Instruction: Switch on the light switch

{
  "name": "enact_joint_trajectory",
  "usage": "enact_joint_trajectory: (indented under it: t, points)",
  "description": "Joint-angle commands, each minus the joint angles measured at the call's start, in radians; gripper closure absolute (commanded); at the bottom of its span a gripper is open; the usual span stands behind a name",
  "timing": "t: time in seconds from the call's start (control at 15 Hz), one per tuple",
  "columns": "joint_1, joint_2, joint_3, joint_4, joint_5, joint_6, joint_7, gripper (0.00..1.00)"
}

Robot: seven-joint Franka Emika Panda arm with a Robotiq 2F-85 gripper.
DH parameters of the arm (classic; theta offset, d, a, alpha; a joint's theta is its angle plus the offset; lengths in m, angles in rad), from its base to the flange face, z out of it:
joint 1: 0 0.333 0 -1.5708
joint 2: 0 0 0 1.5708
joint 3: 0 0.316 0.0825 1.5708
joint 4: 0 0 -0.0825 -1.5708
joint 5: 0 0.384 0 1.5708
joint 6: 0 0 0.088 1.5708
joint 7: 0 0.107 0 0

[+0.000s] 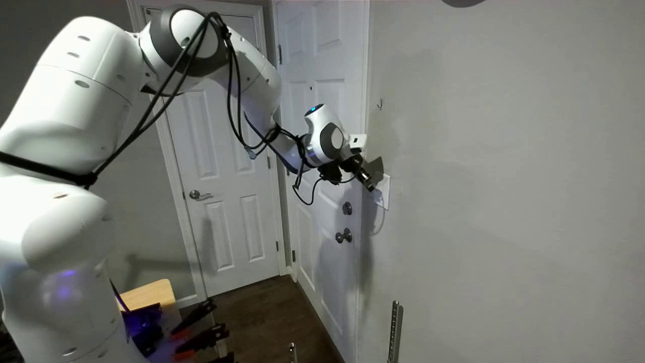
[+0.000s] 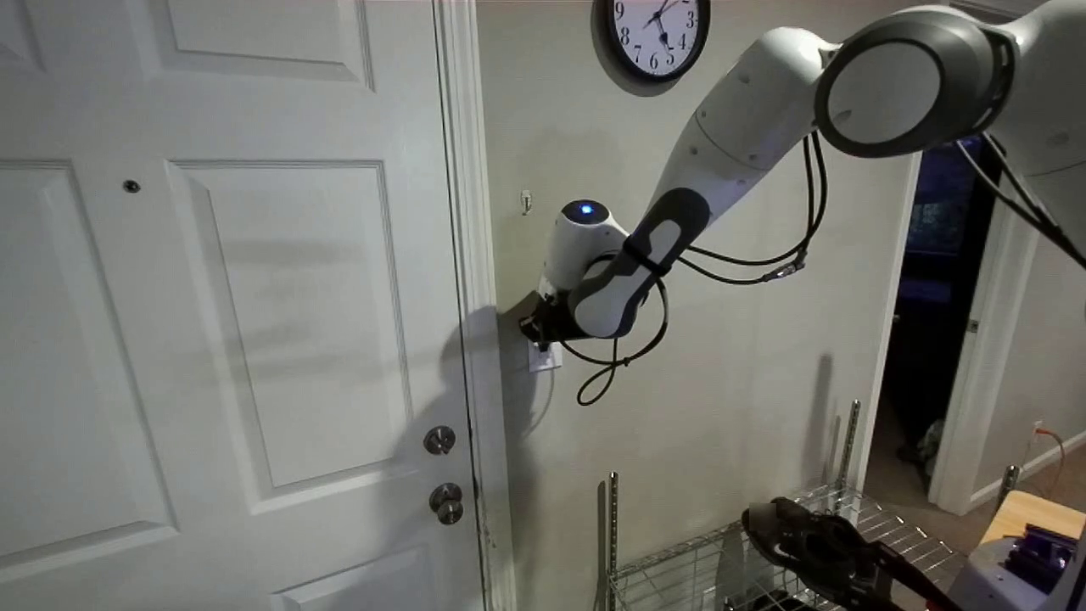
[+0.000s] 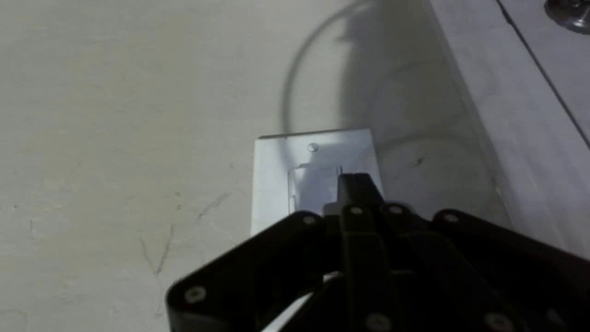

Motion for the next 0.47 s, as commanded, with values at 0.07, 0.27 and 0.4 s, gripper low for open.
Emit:
enact_joint_trajectory:
  t: [0.07, 0.27, 0.4]
  points:
    - [0.018, -0.068, 0.010, -0.068, 0.005, -0.028, 0.004, 1.00]
    - [0.020, -0.073, 0.009, -0.071, 0.001, -0.034, 0.010, 0.99]
    - [0.019, -0.076, 0.011, -0.073, -0.001, -0.037, 0.011, 0.99]
